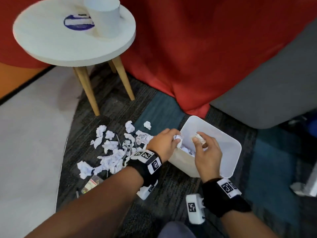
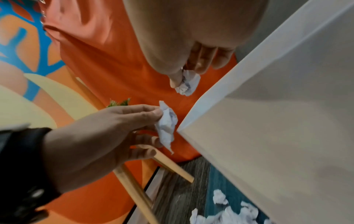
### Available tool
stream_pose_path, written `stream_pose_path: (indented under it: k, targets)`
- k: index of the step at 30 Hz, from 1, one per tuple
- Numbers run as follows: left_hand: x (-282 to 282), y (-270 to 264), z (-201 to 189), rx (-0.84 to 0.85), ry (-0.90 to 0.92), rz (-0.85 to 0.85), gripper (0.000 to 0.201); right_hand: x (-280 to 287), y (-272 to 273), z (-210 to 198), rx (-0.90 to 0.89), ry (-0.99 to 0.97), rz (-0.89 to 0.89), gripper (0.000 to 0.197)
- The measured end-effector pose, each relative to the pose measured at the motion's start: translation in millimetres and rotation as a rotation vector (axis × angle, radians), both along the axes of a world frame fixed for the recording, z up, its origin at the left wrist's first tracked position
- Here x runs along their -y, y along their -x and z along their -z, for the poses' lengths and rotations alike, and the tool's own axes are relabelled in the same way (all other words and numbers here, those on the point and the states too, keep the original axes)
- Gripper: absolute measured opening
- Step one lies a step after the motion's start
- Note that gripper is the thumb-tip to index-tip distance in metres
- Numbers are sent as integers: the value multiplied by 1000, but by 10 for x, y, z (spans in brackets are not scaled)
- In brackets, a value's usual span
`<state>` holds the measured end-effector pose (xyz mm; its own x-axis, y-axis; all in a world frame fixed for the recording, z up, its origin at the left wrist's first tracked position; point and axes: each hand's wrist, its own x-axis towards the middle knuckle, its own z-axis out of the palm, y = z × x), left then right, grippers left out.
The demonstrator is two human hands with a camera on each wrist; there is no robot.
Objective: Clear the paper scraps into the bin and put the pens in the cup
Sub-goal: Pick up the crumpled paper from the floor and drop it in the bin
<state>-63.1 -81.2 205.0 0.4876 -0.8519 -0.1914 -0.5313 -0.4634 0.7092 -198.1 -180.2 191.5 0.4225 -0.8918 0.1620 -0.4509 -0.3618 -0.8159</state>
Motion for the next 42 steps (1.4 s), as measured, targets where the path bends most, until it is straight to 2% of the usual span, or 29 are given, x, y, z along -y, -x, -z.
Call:
stream_pose_path:
  k: [3,5,7,11,16,20,24,28,32,36,39,42]
  targets:
    - [147,14,-97,36,16,18,27,241,55,165,-264,10,-30,24]
    - [233,35,-150,52,14,37,28,318,102,277,-448,-38,-66,37]
    - [299,53,-183,72,-3,64,29,331,138,342,-529,-110,-81,48]
    - [392,62,-212,124,-62,85,33,280,179,386,-418,-144,-64,48]
    - [391,80,-182,160,-138,151,54,216,164,273,-198,-97,-11,45]
    - [233,92,-103,86,-29,75,49,113,104,113,-7,89,-8,41]
    - [-119,-9,118,51,83,-86,28,-215,-81,-4,139,217,-182,27]
    - [-709,-149,633,41,-49,-182,17,-710,-344,203,138,168,-496,21]
    - [-1433,-258,1214,10,-260,-260,17,-1141,-561,918,-88,-13,-733,24]
    - [-2108,-405,1645,-64,-430,-293,13,-1430,-644,1548,-538,-121,-861,24]
    - [-2533,-540,1874,-82,-522,-361,17,-1563,-685,1812,-836,-193,-925,20]
    - [-2895,-619,2024,-82,-597,-428,23,-1708,-724,1926,-991,-210,-1013,22]
